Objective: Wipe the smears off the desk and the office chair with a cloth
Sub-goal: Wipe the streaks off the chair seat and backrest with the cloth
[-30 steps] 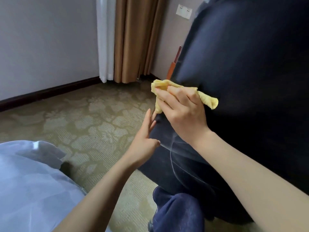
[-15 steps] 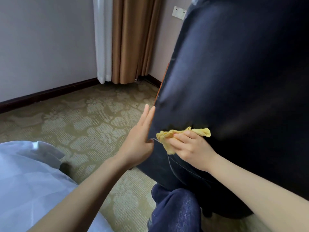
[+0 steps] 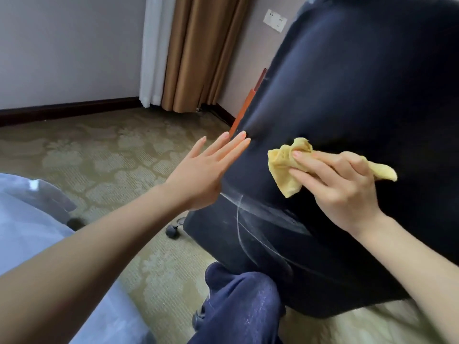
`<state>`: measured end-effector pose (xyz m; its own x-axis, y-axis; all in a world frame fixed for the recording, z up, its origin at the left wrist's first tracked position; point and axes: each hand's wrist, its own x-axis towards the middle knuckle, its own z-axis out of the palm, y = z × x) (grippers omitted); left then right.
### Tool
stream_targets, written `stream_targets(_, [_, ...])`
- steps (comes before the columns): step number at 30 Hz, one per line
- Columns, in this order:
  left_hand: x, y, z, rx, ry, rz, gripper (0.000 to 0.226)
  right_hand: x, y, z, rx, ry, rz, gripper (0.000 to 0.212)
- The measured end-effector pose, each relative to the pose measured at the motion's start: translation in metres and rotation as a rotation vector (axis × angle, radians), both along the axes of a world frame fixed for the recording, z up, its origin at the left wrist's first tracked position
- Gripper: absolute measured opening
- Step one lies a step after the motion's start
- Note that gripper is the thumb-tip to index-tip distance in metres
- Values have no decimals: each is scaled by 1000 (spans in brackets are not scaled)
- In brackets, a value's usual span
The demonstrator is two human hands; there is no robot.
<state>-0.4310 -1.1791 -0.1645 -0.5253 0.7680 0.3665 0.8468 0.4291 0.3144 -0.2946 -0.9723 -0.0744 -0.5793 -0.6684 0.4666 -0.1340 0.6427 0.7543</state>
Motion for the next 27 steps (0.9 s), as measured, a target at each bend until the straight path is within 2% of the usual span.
stream_targets(3, [0, -5, -8, 59, -81, 51, 98, -33, -21, 6, -40, 93, 21, 18])
stream_targets(6, [-2, -14, -19, 89, -162, 119, 95, -66, -42, 0, -88, 84, 47, 16])
stream_targets(10, [-6, -28, -34, 103, -245, 183, 93, -97, -56, -29, -98, -17, -94, 17])
stream_targets(13, [-9, -35, -44, 87, -263, 225, 92, -109, -64, -54, -118, -140, -218, 36])
stream_targets(17, [-9, -34, -48, 77, -276, 244, 91, -114, -64, -94, 86, -303, -316, 43])
stream_targets(21, [-10, -26, -44, 79, -273, 221, 91, -107, -53, -128, 151, -446, -350, 32])
stream_targets(27, [-5, -1, -22, 122, -269, 59, 97, -71, -32, -142, 177, -524, -328, 26])
